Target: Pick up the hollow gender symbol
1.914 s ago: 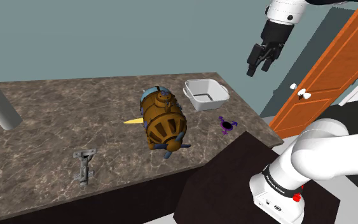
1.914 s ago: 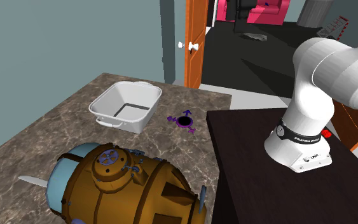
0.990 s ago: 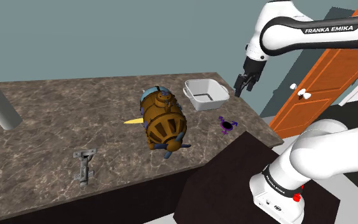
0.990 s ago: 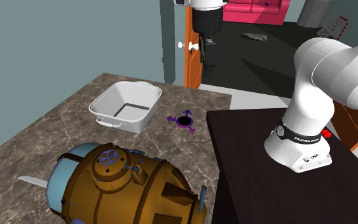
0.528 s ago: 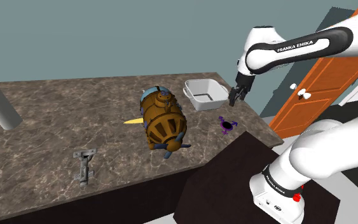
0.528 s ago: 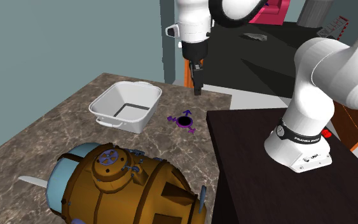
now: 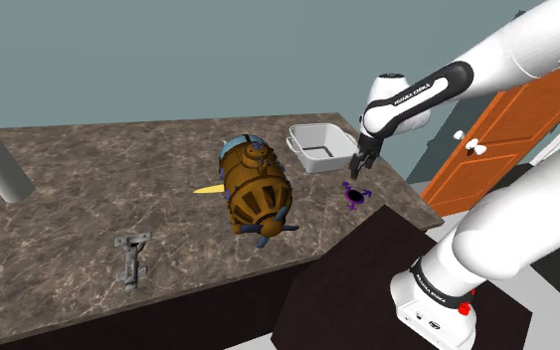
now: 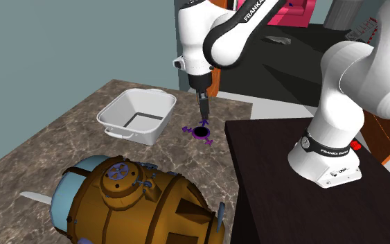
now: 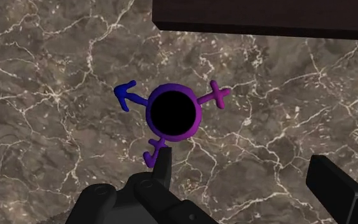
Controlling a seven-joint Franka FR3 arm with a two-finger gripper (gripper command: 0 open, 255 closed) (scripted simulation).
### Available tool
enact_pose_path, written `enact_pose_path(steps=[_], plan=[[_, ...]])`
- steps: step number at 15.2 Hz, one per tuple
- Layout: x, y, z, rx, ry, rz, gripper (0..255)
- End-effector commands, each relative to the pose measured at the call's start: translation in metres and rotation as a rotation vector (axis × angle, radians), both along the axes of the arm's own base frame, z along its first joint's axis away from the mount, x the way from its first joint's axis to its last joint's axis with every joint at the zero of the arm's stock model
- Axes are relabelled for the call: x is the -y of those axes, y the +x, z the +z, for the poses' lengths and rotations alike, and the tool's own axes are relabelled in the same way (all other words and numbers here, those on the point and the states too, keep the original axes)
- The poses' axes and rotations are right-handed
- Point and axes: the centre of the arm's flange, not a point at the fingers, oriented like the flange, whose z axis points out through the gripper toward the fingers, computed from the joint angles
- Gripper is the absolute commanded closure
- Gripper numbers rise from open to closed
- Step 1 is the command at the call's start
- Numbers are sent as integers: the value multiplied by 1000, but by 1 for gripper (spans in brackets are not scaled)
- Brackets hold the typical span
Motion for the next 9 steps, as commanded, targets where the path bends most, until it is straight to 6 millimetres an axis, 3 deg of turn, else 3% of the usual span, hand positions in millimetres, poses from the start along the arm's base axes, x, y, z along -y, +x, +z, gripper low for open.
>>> enact_pose_path(steps=[1, 9], plan=[[12, 6, -24, -4, -3, 10, 0], [54, 31, -119, -25, -7, 44, 0]])
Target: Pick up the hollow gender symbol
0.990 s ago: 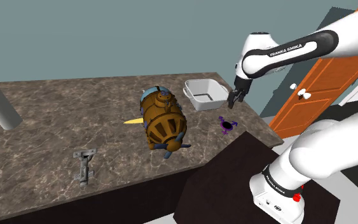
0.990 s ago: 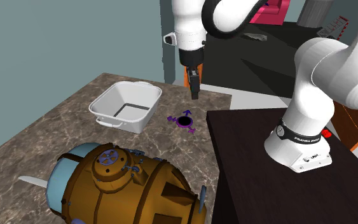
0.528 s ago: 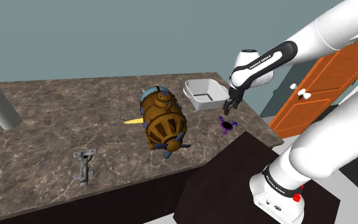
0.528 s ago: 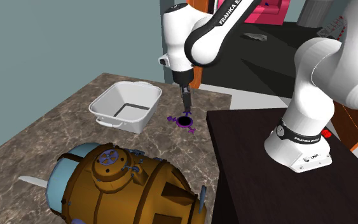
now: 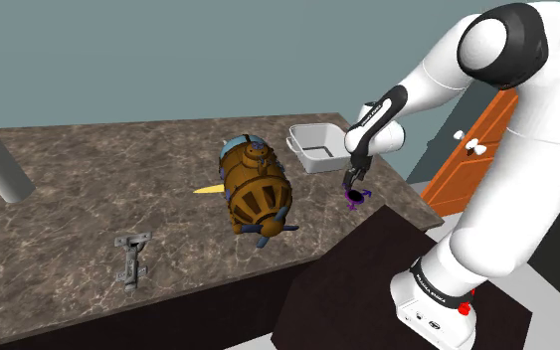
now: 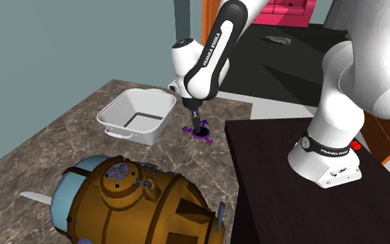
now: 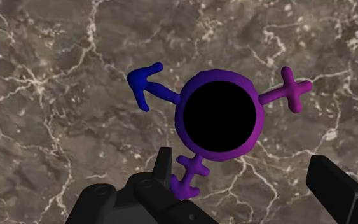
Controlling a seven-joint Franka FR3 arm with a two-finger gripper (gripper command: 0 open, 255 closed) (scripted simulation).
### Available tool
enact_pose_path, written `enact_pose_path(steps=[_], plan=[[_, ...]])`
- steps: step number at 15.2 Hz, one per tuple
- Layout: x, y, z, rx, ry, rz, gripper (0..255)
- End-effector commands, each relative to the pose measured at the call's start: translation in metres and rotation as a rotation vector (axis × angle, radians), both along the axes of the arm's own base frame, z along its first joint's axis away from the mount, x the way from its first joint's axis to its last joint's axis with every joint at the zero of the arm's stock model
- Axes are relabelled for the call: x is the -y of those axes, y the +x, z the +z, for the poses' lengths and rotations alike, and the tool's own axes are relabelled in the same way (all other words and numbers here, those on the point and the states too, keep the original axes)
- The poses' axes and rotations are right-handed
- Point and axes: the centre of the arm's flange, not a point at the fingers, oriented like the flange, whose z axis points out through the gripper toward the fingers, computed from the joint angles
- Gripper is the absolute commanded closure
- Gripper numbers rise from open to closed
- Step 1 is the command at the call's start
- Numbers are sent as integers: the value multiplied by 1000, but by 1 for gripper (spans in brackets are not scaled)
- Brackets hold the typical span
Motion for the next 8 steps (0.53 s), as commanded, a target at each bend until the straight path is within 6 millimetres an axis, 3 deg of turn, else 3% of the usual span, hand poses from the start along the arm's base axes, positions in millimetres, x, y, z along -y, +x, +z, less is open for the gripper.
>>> enact_pose_path(steps=[1, 8], plan=[[8, 8, -15, -2, -1, 7, 0], [8, 8, -55, -2, -1, 7, 0]])
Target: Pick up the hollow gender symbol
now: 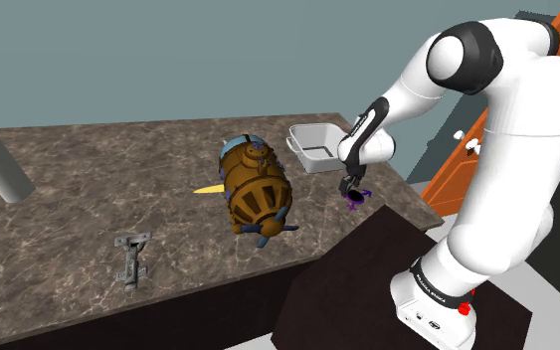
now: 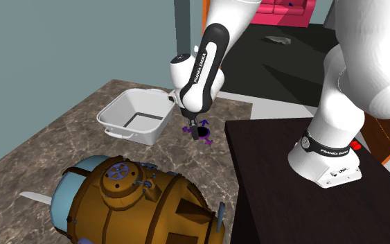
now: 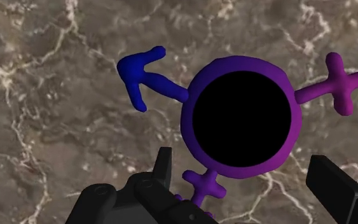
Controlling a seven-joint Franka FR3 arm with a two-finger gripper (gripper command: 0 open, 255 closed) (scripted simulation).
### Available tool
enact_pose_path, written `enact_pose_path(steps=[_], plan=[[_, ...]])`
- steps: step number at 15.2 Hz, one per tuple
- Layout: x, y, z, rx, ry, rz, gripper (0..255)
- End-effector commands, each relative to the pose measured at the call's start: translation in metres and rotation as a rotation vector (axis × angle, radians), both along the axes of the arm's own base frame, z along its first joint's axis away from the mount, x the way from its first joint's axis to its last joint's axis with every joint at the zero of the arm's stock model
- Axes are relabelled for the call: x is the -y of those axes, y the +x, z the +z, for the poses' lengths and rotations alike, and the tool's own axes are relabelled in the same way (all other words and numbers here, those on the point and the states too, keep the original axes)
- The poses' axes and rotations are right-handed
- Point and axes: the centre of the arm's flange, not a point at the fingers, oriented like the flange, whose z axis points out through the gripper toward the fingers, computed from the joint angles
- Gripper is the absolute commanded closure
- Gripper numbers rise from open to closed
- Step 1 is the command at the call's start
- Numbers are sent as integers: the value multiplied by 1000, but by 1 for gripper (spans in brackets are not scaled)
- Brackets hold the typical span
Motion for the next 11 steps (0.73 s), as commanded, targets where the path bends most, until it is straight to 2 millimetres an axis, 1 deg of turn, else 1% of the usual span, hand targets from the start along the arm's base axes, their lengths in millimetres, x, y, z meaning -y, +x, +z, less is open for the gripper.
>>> enact_pose_path(steps=[1, 2, 3, 11], plan=[[0, -1, -7, 0, 0, 0, 0], [0, -1, -7, 0, 0, 0, 0], [1, -1, -7, 0, 0, 0, 255], [1, -1, -7, 0, 0, 0, 255]])
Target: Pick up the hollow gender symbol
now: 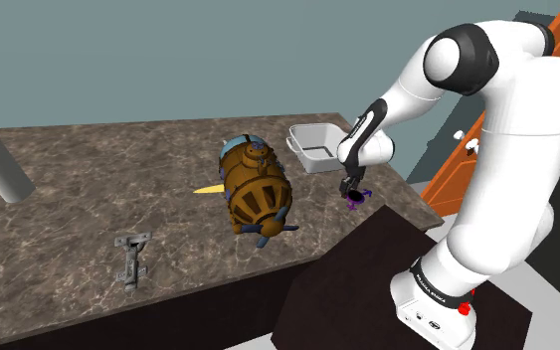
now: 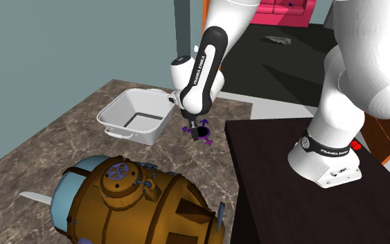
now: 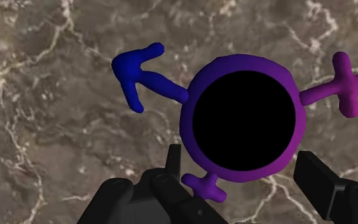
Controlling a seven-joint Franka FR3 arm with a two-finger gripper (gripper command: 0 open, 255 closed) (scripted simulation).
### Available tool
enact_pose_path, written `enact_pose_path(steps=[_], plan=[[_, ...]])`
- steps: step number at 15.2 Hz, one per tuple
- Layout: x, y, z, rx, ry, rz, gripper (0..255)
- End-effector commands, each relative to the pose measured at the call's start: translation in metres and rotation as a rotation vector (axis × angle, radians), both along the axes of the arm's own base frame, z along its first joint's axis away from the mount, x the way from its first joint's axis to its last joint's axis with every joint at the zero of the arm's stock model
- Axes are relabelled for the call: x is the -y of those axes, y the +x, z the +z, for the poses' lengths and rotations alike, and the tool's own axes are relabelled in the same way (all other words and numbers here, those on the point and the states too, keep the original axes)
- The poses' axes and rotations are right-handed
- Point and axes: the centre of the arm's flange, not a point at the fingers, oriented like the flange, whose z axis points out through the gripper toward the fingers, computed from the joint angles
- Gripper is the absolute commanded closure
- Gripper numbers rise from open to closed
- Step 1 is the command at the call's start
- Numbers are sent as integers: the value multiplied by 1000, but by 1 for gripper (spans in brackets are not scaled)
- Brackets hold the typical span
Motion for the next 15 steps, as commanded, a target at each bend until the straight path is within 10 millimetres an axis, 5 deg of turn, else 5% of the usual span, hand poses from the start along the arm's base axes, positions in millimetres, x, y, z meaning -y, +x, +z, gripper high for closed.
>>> enact_pose_path(steps=[1, 15], plan=[[0, 0, -1, -2, 0, -1, 255], [0, 0, 73, -2, 0, -1, 255]])
